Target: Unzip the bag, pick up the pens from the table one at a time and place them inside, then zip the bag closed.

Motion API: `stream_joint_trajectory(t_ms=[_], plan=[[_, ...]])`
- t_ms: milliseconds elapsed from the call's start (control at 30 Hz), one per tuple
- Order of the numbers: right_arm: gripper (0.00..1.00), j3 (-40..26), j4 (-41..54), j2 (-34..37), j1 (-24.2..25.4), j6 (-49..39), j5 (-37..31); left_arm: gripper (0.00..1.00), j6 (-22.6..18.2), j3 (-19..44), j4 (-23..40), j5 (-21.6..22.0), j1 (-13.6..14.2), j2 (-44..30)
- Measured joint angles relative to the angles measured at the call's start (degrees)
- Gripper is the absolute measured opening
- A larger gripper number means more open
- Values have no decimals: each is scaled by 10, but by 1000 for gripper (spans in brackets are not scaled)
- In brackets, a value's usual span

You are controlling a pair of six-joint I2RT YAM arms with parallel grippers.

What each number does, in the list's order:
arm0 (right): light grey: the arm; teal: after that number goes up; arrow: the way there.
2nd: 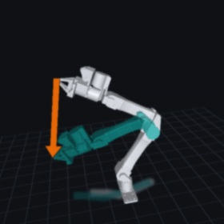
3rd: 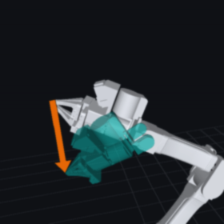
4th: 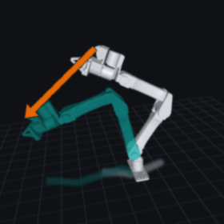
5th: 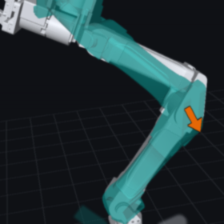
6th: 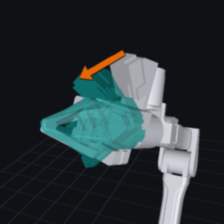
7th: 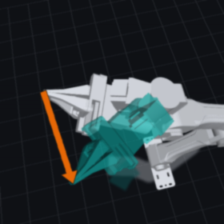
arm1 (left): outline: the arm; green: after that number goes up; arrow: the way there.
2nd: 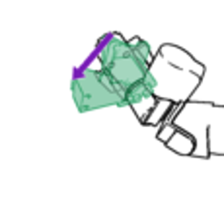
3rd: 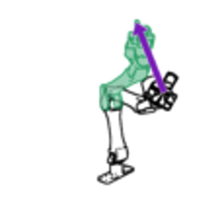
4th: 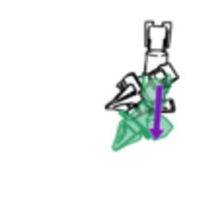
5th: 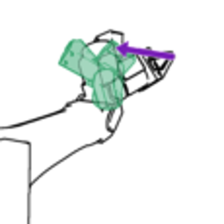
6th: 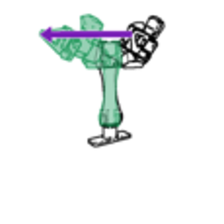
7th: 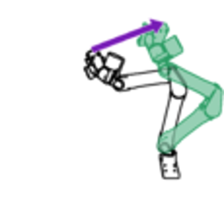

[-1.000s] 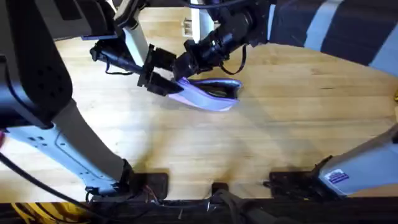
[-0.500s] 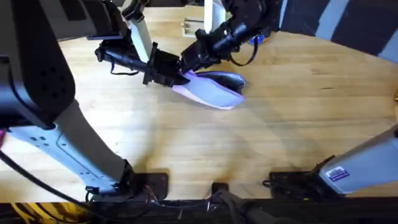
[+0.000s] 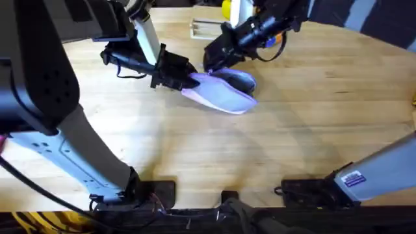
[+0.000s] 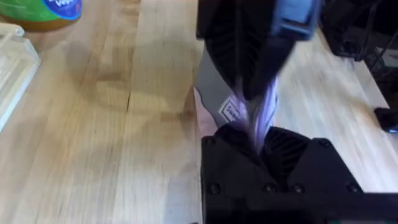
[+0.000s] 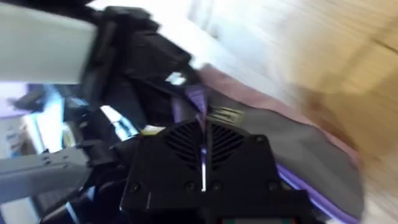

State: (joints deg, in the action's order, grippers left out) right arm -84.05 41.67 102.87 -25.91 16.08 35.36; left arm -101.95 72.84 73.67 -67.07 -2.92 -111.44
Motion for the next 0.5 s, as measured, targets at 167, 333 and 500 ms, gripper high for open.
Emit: stream_joint_trajectory(t_ms=[167,333,500], plan=[[31,0,30,0,31,-16,-46,42,0,-1,-2,25,-7,0],[31,-4,64,0,28,-26,-100,41,0,-1,-3,33,-7,0],[33,-12,112,-1,27,-42,-157,42,0,-1,-2,32,-7,0]])
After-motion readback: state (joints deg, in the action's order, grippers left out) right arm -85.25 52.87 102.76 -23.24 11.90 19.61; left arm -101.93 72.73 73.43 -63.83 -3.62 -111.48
